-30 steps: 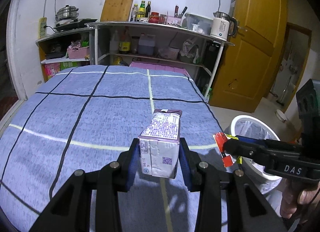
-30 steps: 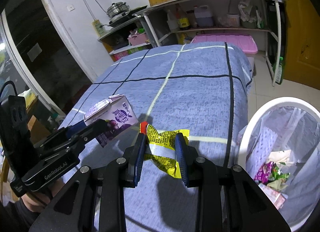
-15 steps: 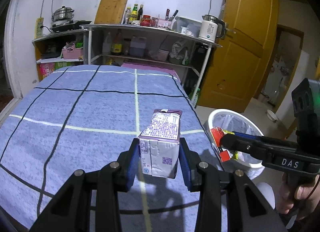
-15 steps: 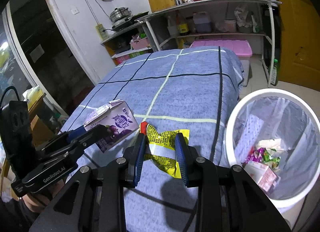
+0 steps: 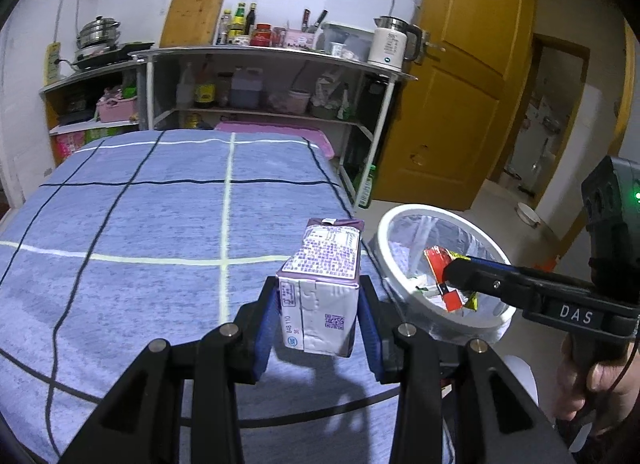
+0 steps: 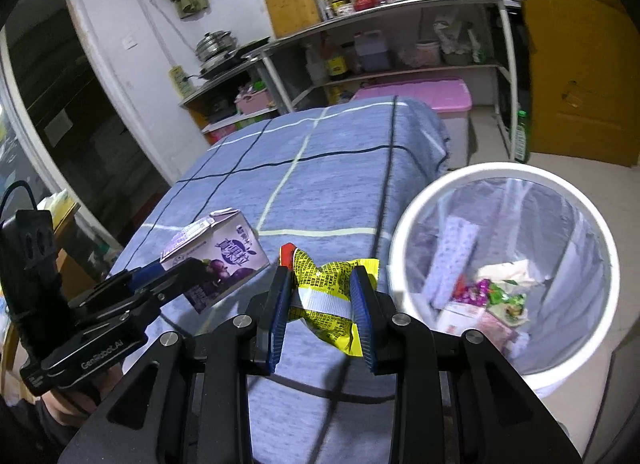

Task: Collect trash
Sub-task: 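Carry the juice box and yellow wrapper over the bin and open both grippers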

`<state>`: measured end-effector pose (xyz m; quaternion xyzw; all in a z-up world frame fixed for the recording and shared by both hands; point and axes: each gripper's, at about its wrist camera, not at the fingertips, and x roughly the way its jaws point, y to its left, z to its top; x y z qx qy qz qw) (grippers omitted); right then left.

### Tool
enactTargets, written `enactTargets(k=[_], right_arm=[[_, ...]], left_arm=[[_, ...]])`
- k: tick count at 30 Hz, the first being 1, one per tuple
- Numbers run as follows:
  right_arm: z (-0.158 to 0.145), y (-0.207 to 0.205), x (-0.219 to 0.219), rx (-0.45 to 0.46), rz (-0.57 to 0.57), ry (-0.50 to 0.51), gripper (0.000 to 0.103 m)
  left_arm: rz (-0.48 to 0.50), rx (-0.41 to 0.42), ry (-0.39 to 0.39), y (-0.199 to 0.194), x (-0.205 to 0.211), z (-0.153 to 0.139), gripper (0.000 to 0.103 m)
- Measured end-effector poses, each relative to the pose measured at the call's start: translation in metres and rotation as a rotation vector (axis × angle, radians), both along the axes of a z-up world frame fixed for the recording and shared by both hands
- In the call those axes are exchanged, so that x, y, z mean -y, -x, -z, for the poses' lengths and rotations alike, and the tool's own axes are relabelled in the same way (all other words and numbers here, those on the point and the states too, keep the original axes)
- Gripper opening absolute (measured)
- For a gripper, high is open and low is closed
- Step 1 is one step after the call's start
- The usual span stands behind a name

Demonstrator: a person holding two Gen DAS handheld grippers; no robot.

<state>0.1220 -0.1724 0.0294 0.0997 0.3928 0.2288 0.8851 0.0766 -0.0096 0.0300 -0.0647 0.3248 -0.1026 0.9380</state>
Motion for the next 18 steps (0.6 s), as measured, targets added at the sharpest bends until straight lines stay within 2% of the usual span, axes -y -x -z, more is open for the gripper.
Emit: enactTargets(k=[18], right_arm=[[0.017,-0.009,0.090,-0.040,0.200,-0.011,0.032]], left_arm=[[0.163,-0.009,-0.022,-0.044,0.074,0.003,0.040]])
